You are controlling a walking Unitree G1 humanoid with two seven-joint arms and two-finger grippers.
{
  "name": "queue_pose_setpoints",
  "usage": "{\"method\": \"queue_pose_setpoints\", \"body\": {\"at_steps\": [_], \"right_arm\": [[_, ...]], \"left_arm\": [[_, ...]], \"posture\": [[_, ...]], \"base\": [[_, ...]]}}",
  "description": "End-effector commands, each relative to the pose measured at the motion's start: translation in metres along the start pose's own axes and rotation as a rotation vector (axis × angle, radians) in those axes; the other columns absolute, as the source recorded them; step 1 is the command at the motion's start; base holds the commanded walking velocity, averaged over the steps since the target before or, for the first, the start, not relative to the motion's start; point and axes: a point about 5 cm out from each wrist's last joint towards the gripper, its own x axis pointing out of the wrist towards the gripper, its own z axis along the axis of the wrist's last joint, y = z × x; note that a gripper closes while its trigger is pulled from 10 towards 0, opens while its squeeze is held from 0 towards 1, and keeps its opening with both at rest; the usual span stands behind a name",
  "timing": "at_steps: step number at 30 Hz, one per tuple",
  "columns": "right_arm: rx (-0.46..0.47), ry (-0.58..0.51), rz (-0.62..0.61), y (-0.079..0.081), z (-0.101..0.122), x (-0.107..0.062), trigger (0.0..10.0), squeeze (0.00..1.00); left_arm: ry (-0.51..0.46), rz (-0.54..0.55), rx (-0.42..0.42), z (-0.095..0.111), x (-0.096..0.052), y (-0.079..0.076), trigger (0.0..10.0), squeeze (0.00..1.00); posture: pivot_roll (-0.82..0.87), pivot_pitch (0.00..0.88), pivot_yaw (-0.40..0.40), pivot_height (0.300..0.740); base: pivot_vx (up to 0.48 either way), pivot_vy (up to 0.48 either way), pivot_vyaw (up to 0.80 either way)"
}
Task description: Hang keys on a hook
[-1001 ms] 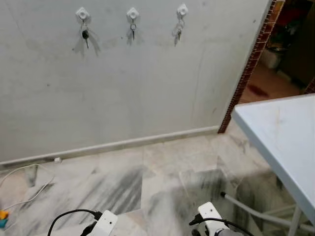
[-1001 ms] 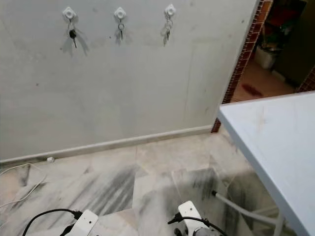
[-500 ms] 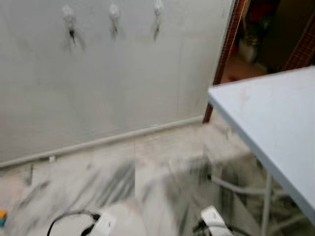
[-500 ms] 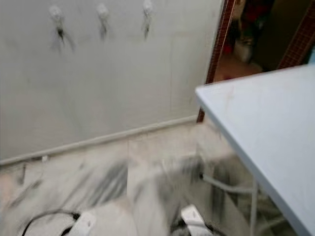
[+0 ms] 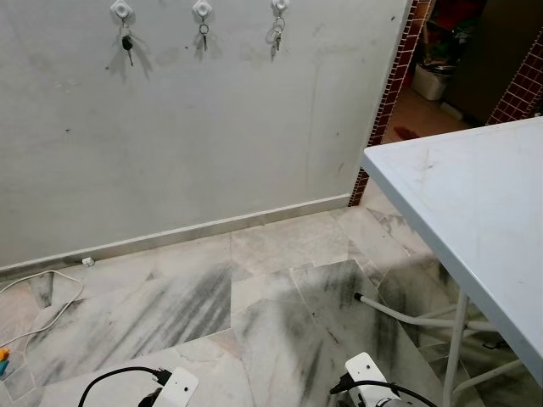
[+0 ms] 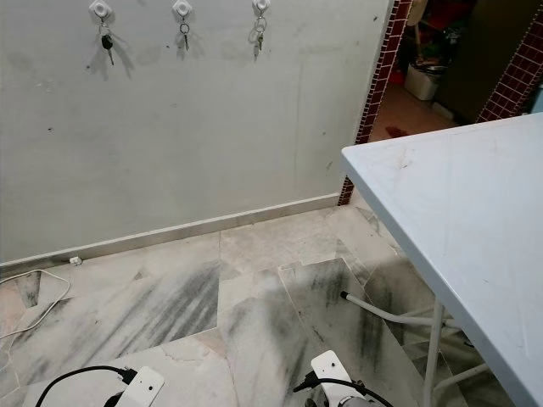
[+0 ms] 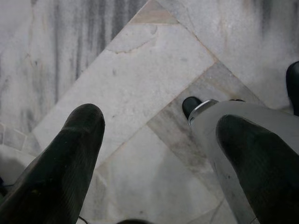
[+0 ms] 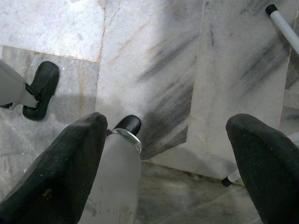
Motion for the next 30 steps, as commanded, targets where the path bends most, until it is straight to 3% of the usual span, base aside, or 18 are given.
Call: {"method": "queue_pose_setpoints", "body": {"at_steps": [1, 30], "right_arm": [[0.002, 0.003, 0.008, 0.0015, 0.0003, 0.0003, 10.0, 0.00], [-0.023, 0.043, 0.002, 0.0027, -0.0095, -0.0008, 10.0, 0.00]], "left_arm": [[0.066, -0.032, 0.012, -0.0165, -0.0026, -0.0087, 10.0, 0.00], [0.101, -0.022, 0.007, -0.0181, -0.0026, -0.0027, 10.0, 0.00]], "posture": [[0.04, 0.020, -0.003, 0.740], [0.03, 0.023, 0.004, 0.740]], "base": [[0.000, 0.000, -0.66], [0.000, 0.000, -0.78]]}}
